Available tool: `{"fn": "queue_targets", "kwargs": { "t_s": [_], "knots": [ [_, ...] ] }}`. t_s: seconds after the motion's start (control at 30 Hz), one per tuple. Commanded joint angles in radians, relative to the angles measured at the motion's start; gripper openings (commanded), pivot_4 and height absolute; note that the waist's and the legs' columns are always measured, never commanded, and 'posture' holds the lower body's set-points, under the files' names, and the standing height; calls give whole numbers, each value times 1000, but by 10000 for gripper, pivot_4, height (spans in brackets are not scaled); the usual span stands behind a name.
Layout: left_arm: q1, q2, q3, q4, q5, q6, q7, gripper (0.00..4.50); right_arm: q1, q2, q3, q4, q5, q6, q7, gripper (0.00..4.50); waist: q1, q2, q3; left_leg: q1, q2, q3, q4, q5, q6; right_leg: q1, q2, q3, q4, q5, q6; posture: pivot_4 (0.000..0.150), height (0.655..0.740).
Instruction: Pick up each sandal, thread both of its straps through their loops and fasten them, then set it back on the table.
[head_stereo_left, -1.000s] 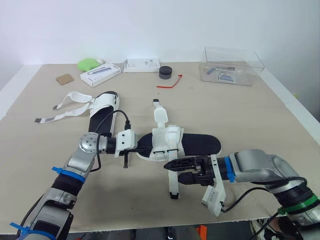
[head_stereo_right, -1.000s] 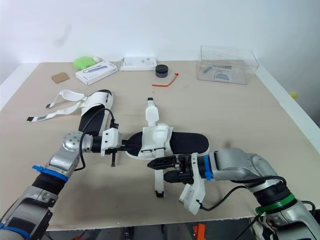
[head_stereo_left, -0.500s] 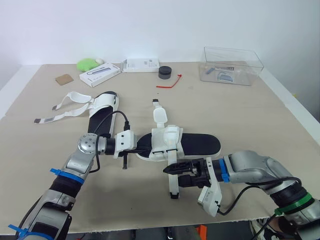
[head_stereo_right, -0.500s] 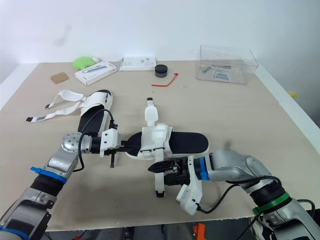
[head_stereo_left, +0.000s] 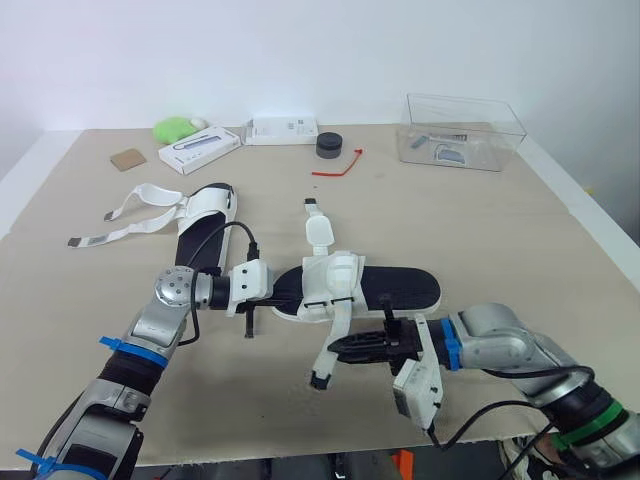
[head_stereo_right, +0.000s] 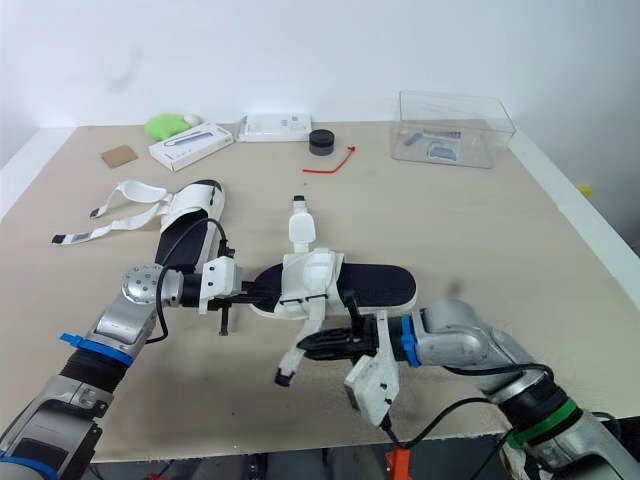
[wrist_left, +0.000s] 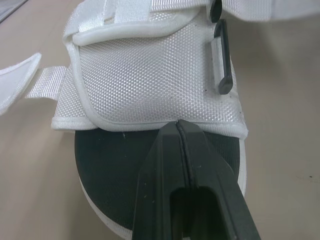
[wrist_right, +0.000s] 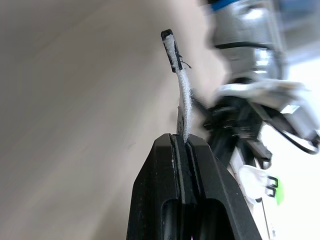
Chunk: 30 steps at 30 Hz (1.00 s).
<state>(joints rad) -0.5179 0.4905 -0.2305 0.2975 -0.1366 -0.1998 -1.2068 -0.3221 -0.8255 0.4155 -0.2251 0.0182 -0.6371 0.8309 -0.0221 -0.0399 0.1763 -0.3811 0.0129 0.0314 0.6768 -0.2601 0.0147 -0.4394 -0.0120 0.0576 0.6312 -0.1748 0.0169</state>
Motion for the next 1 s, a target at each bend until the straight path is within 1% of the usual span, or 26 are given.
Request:
{"fn": "queue_targets", "kwargs": {
  "t_s": [0.03, 0.1, 0.2, 0.3, 0.37, 0.57, 0.8, 1.0],
  "knots": [
    [-9, 8, -4, 13, 8, -10, -12, 0, 8, 47, -90, -111, 238, 295, -51, 321, 0, 0, 0, 0, 0, -1, 0, 0, 0, 0, 0, 1, 0, 0, 0, 1500, 7400],
    [-15, 7, -5, 19, 9, -13, -13, 0, 10, 74, -128, -145, 339, 460, -80, 321, 0, 0, 0, 0, 0, -2, 0, 0, 0, 0, 0, 0, 0, 1, 0, 1500, 7400],
    [-24, 3, -7, 29, 10, -16, -15, 0, -14, 123, -181, -154, 420, 684, -142, 321, 0, 0, 0, 0, 0, -2, 1, 0, 0, 0, 0, 0, 0, 1, 0, 1500, 7400],
    [-31, 0, -7, 40, 11, -21, -17, 0, -48, 148, -214, -144, 450, 862, -180, 321, 0, 0, 0, 0, 0, -2, 1, 0, 0, 0, 0, 0, 0, 1, 0, 1500, 7400],
    [-33, -1, -7, 43, 11, -24, -19, 0, -67, 155, -223, -124, 440, 934, -178, 321, 0, 0, 0, 0, 0, -2, 1, 0, 0, 0, 0, 0, 0, 1, 0, 1500, 7400],
    [-41, -9, -7, 58, 15, -33, -20, 0, -126, 172, -227, -62, 389, 1007, -142, 321, 0, 0, 0, -2, 0, -2, 1, 0, 0, -1, 0, -1, 0, 1, 0, 1500, 7400],
    [-30, -11, -7, 48, 14, -34, -15, 0, -180, 199, -225, 20, 333, 1010, -105, 321, 0, 0, 0, -2, 0, -2, 1, 0, 0, -1, 0, -1, 0, 2, 1, 1500, 7400],
    [-22, -10, -5, 42, 16, -33, -8, 0, -197, 229, -241, 27, 342, 1044, -85, 321, 0, 0, 0, -2, 0, -3, 1, 0, 0, -1, 0, -1, 0, 2, 1, 1500, 7400]
  ]
}}
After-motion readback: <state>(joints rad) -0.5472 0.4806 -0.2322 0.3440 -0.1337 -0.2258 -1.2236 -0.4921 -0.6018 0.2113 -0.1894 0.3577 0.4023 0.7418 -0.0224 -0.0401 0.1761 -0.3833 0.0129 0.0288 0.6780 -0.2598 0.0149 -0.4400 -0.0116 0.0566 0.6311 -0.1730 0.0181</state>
